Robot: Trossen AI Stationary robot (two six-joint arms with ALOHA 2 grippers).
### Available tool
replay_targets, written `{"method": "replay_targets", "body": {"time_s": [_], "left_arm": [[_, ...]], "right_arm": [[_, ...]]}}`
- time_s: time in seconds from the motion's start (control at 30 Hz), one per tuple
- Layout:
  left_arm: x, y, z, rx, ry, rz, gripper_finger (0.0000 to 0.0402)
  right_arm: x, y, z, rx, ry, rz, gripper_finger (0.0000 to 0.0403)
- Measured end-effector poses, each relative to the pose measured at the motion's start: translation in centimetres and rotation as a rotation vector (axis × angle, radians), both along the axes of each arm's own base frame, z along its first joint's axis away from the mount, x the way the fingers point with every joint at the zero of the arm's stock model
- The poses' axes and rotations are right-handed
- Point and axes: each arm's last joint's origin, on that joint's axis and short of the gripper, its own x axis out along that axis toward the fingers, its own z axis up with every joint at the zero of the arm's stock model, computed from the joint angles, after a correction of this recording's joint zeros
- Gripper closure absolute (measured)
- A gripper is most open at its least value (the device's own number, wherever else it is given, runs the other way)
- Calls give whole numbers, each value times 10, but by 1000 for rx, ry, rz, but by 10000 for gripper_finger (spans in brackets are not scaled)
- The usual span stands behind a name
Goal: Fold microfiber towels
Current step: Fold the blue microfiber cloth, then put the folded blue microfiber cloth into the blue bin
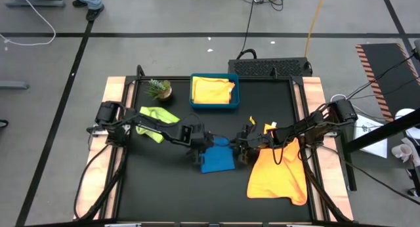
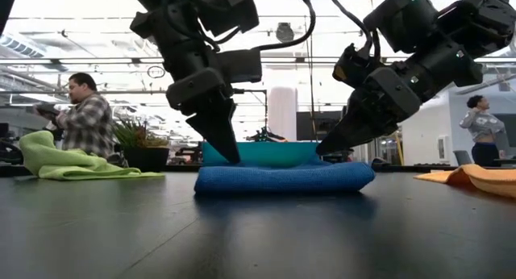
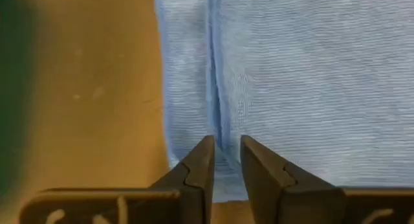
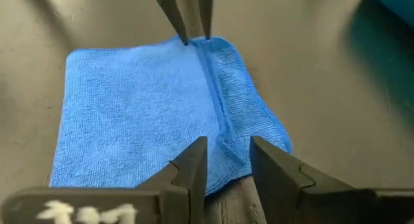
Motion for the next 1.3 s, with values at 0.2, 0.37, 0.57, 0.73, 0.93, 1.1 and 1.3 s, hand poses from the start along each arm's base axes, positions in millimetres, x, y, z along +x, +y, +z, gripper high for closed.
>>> {"method": "replay_targets", "body": {"time_s": [0.2, 0.37, 0.57, 0.73, 0.93, 1.1, 1.3], "left_arm": [[0, 0, 0, 32, 6, -49, 287], [8, -3, 14, -79, -94, 35, 246], [6, -37, 12, -120, -126, -36, 219], [-3, -68, 3, -103, -156, -90, 218], [-13, -99, 2, -76, -208, -130, 217], [-17, -115, -8, -38, -219, -107, 217], [-17, -123, -17, -19, -215, -110, 217]], "right_arm": [[0, 2, 1, -20, -10, 28, 293], [1, 12, 7, -44, -59, 130, 293], [1, 31, 11, -4, -117, 256, 293], [-5, 52, 11, -55, -126, 391, 291], [-11, 68, 11, -56, -125, 456, 249], [-13, 73, 9, -50, -122, 466, 202], [-12, 74, -6, -155, -80, 453, 177]]}}
